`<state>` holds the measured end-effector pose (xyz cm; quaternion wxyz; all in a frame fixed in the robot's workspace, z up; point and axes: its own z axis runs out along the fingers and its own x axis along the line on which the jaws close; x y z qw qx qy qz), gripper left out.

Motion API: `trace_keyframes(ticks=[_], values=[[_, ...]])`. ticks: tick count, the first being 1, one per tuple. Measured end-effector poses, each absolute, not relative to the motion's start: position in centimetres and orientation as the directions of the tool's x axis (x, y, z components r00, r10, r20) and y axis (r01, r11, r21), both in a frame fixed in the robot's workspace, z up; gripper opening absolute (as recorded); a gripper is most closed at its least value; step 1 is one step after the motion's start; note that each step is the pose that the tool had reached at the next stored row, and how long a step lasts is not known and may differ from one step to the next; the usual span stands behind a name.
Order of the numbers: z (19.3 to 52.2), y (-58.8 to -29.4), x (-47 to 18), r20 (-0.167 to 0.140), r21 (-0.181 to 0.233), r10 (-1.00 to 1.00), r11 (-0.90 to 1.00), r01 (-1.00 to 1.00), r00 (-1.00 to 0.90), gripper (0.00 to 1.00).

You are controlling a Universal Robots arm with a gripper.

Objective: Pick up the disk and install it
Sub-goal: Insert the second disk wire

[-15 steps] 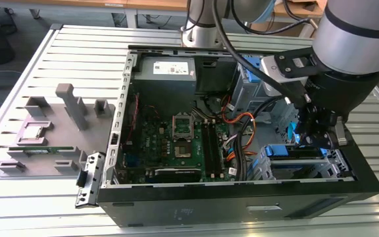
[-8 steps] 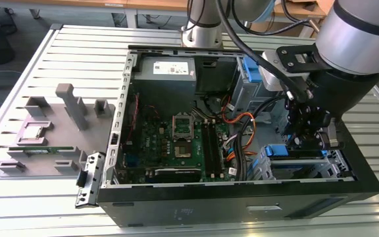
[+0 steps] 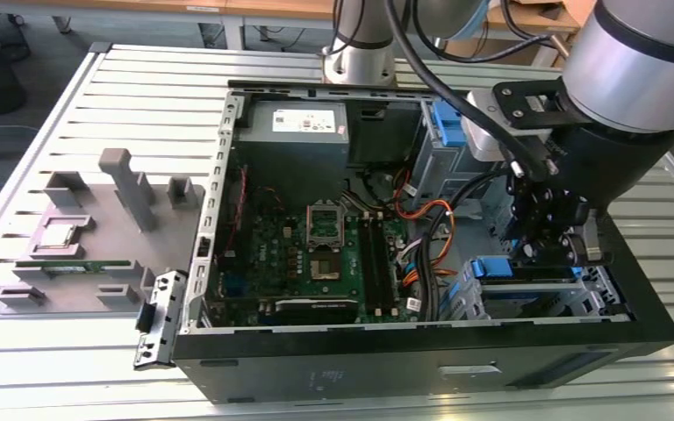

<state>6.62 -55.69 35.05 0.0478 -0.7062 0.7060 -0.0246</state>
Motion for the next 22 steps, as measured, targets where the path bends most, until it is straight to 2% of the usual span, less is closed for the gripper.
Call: trace_keyframes(ticks=[22], values=[[35.0,-55.7,12.0,-0.033,-0.063,-0.999,0.002,-0.998,0.000,0.30]])
